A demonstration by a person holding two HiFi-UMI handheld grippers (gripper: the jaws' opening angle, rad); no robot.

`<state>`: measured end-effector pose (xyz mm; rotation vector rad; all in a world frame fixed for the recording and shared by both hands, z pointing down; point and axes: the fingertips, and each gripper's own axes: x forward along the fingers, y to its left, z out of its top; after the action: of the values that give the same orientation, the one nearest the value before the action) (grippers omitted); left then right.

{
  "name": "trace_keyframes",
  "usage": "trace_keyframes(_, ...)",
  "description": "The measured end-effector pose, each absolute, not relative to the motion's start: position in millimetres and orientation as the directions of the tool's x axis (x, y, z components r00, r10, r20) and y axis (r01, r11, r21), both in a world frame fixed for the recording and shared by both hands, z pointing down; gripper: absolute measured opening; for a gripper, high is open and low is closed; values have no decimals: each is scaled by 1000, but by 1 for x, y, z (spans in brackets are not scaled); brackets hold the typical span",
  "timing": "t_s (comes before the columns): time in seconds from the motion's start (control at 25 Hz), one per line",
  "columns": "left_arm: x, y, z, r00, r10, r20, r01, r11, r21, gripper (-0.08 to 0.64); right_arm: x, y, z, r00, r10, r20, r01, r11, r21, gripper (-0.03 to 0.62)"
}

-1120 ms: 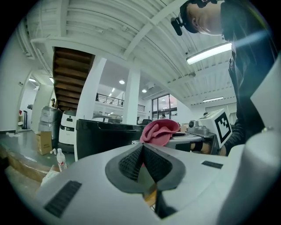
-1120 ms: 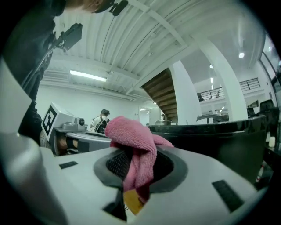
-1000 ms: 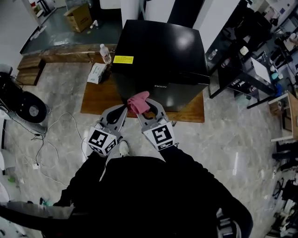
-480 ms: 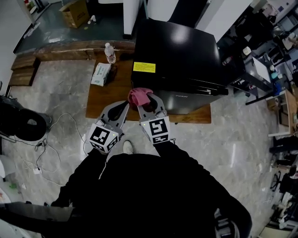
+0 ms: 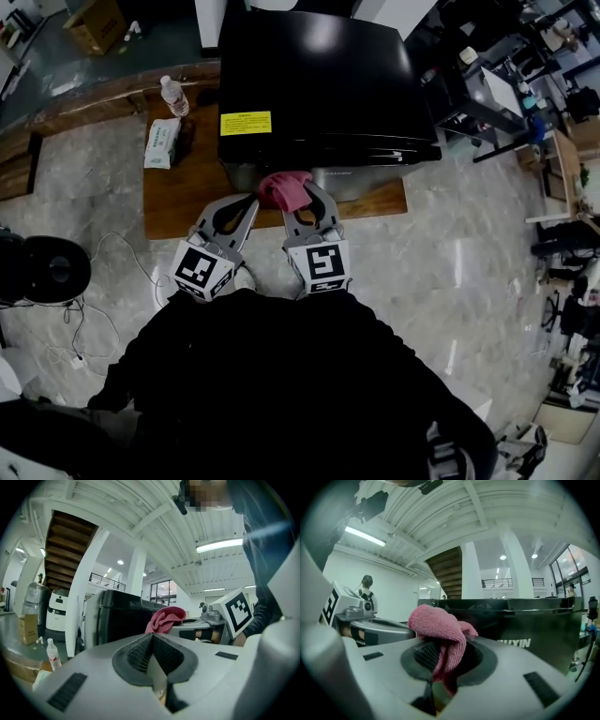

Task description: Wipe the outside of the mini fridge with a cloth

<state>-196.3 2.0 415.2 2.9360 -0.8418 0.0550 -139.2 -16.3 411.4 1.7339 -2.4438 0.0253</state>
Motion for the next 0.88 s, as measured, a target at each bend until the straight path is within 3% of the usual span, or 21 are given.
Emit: trace_keyframes(0.88,57,35,402,838,-544,45,-545,-838,16,2,112,12,423,-349,-929,121,-937,351,-8,84)
